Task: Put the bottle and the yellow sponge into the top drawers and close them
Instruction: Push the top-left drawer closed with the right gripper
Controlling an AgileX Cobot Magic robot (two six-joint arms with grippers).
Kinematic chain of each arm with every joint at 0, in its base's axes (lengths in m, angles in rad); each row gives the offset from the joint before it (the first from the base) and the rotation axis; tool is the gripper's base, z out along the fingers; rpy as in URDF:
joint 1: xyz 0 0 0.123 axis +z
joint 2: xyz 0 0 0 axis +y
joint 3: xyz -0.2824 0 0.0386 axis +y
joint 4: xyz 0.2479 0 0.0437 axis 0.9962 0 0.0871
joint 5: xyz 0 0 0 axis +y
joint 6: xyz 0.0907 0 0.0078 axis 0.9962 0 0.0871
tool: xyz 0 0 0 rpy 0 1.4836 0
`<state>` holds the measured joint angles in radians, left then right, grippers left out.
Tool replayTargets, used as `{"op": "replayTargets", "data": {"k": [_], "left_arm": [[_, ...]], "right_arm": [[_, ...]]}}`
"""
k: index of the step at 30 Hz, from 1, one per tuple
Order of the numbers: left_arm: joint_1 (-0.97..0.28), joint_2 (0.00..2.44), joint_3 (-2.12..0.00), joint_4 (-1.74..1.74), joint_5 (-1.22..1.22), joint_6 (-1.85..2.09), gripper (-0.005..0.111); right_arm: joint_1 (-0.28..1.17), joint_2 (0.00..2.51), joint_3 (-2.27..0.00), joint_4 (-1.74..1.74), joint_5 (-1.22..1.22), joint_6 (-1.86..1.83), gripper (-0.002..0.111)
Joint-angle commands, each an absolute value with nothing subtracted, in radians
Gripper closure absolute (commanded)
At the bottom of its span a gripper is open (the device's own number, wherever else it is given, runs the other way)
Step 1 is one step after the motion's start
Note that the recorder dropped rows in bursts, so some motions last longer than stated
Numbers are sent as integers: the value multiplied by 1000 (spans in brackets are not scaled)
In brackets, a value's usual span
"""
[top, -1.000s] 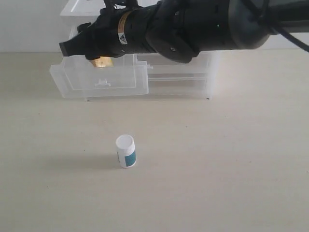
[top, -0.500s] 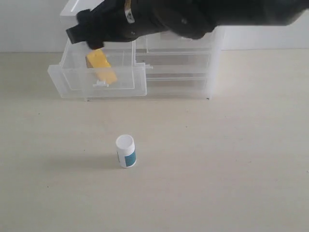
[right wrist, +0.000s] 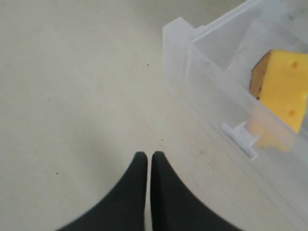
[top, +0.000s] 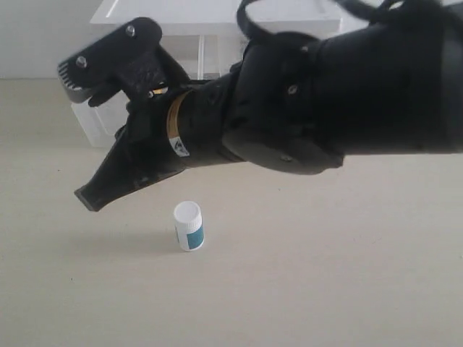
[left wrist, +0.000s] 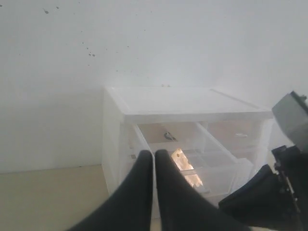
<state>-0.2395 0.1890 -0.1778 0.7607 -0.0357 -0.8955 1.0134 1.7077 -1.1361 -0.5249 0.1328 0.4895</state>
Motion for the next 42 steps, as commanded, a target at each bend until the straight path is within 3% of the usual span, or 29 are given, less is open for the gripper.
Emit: {"op": "replayTargets", "data": {"k": [1,18,25,36,42], "left_arm": [[-237,181,-174,759,-46,-901,103],[-237,181,-174,759,-55,-901,103],[-237,181,-174,759,-58,-901,103],[-237,181,-174,755,-59,-901,103],[-237,181,-165,755,-59,-901,103]], "right_arm": [[977,1758,-1162,-547,67,478,106],[835,1829,-1315,-616,116,482,106],[828,1829,-1371,-641,73,457,106],[933,1769,-1385,-543,338,374,106],[919,1869,-1402,-607,248,395,106]]}}
